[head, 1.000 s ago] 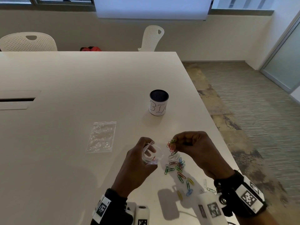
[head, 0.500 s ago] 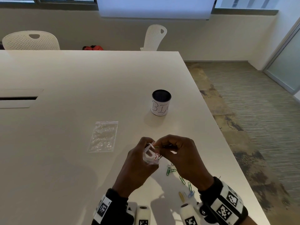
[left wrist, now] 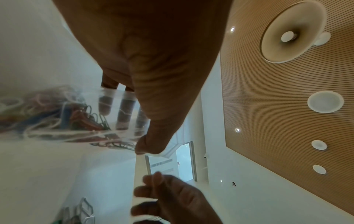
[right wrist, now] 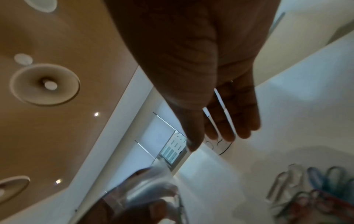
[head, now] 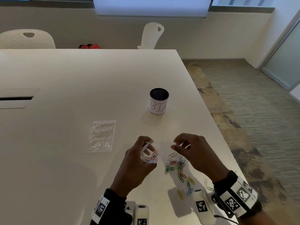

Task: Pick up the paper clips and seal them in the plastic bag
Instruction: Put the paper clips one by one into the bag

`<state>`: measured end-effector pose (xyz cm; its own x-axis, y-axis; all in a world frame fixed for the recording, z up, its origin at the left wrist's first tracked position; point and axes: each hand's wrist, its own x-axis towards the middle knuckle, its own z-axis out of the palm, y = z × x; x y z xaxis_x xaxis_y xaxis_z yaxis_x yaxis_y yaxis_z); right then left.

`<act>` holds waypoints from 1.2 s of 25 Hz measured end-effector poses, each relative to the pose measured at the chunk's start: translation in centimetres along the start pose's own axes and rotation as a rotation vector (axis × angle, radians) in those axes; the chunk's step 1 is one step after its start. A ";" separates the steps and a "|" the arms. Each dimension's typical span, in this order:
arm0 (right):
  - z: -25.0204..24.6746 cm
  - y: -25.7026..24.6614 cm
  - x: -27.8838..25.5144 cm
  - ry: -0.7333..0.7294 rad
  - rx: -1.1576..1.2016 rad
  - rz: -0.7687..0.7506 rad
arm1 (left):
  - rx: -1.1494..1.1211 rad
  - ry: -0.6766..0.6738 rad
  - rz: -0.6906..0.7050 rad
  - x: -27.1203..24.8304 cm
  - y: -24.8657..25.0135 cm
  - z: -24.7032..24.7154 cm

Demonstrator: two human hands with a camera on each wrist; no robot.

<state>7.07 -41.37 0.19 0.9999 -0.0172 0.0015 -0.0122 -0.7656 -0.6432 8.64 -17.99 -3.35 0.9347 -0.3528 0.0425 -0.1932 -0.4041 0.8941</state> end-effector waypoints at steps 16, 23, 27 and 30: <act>5.7 0.2 -1.0 -0.246 -0.355 -0.023 | 0.008 0.002 0.013 -0.1 0.2 0.1; 5.1 0.1 -0.5 -0.233 -0.344 0.000 | 0.017 0.006 -0.003 0.0 0.3 0.1; 4.6 0.7 -1.0 -0.320 -0.363 -0.002 | 0.021 0.013 0.000 0.0 0.1 0.0; 4.8 1.0 -1.3 -0.276 -0.314 -0.040 | 0.027 0.018 -0.001 0.0 -0.1 0.0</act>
<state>5.79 -39.02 -4.10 0.9647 0.1567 -0.2116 0.0660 -0.9220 -0.3816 8.65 -17.93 -3.40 0.9401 -0.3372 0.0497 -0.1998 -0.4273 0.8818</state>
